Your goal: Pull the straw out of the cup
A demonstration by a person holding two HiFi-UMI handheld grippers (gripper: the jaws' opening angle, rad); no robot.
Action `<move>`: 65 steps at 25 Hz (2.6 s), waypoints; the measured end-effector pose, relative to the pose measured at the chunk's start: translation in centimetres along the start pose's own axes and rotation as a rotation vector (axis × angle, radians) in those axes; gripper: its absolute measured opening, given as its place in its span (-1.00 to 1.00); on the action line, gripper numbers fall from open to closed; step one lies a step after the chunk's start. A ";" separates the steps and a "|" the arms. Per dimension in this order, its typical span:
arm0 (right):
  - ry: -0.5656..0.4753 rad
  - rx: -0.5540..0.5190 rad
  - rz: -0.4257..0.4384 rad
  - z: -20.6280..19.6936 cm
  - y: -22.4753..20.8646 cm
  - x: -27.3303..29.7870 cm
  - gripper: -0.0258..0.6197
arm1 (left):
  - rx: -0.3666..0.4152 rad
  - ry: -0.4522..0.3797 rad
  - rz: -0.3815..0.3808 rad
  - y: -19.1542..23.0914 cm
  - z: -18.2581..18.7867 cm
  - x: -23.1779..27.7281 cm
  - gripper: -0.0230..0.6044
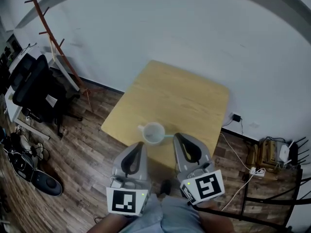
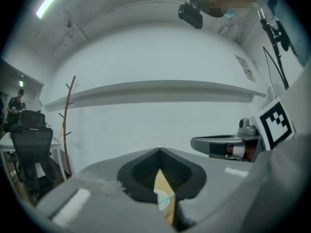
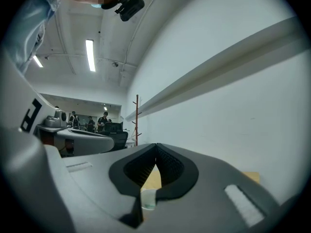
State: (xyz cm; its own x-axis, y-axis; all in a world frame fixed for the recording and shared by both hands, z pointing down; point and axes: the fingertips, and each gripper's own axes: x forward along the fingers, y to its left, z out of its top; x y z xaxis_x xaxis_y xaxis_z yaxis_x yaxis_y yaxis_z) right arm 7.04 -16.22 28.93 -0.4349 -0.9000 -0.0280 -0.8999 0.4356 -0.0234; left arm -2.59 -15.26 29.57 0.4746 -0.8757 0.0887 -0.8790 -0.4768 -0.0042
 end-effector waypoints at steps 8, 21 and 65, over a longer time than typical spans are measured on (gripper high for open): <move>0.023 -0.017 0.030 -0.7 -0.8 2.6 -0.89 | -0.037 0.011 0.008 1.8 -0.6 2.2 -0.86; 0.197 0.104 0.085 -8.6 0.7 2.9 -0.80 | -0.098 0.144 -0.034 2.9 -6.3 5.5 -0.86; 0.354 0.270 0.061 -18.9 -2.2 6.4 -0.77 | -0.155 0.370 -0.073 4.0 -15.1 10.2 -0.87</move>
State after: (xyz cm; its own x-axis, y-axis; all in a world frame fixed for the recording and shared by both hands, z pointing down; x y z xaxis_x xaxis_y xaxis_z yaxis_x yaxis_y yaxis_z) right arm 5.61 -23.25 47.69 -0.5141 -0.8018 0.3048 -0.8515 0.4342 -0.2940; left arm -2.00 -24.97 45.51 0.5118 -0.7402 0.4361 -0.8538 -0.4946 0.1625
